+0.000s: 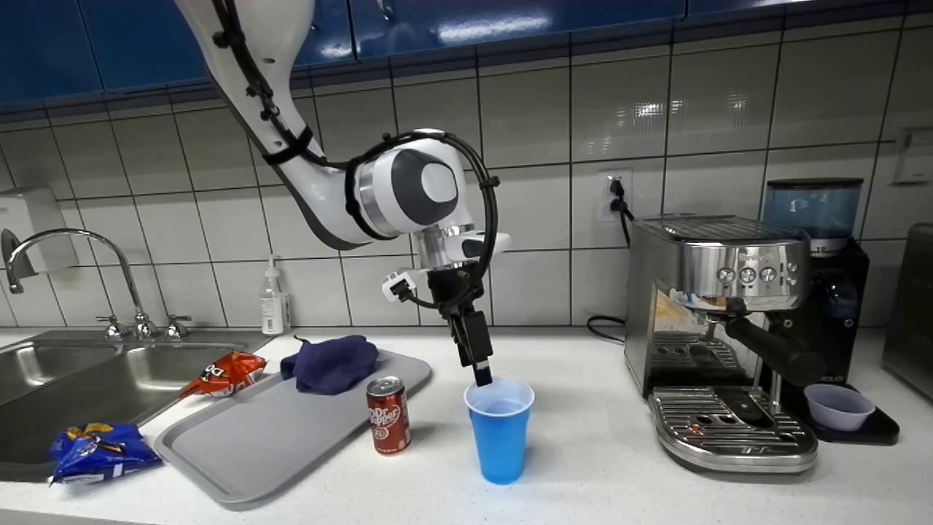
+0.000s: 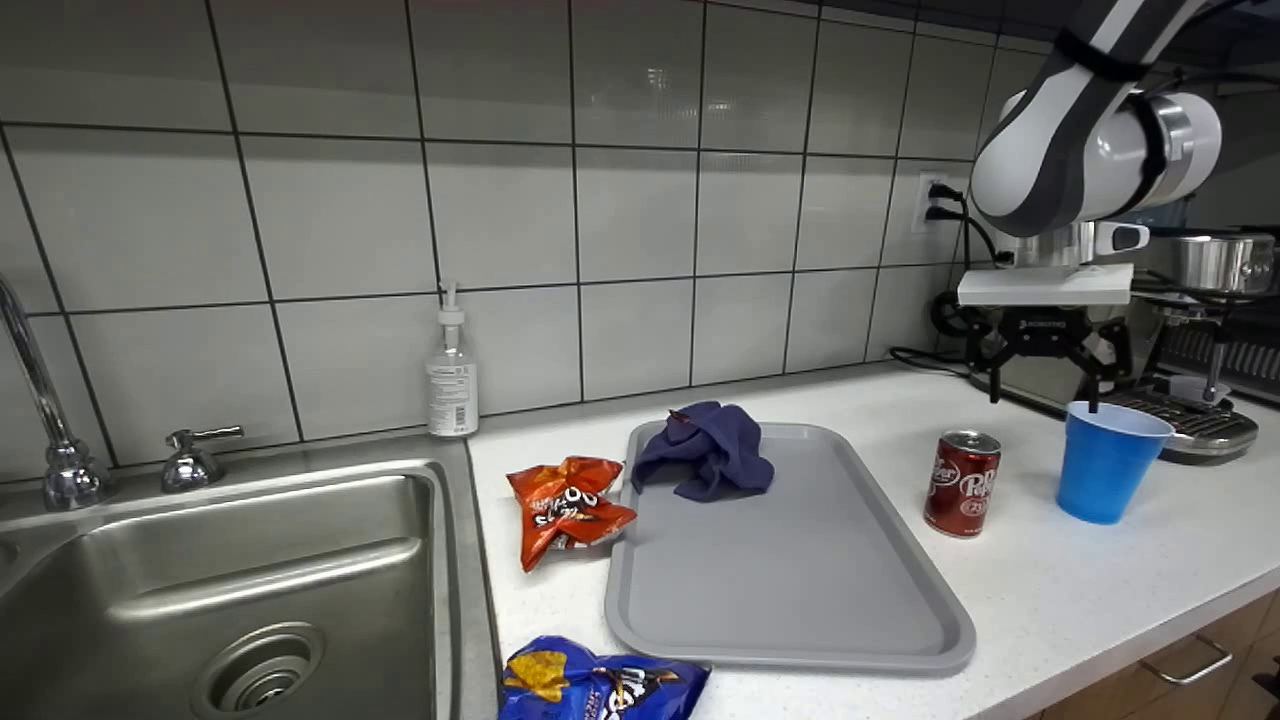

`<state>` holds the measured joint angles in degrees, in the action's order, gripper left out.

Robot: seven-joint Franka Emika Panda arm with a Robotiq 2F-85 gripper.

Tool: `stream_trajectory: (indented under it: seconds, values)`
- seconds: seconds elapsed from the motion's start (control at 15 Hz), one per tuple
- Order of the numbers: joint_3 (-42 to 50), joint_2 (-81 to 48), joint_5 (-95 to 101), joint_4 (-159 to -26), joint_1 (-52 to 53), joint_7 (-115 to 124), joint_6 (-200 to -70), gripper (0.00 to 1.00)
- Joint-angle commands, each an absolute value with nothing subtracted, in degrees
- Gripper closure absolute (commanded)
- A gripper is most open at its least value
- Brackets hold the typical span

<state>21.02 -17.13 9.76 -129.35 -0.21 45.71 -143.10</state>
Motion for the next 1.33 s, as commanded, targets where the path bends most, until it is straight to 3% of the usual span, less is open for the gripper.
stream_trajectory:
  seconds: [0.0, 0.8, 0.87, 1.0, 1.27]
  values:
    - [20.38, -17.86, 11.02, -128.60, -1.19, 48.37, -142.47, 0.00]
    - [20.32, -20.96, 9.13, -126.97, -2.66, 48.42, -142.36, 0.00]
    - [20.35, -21.01, 9.18, -126.90, -2.71, 48.48, -142.46, 0.25]
    - [20.38, -21.09, 9.29, -126.82, -2.75, 48.50, -142.66, 0.34]
    - [20.47, -21.31, 9.61, -126.78, -2.60, 48.61, -142.89, 0.66]
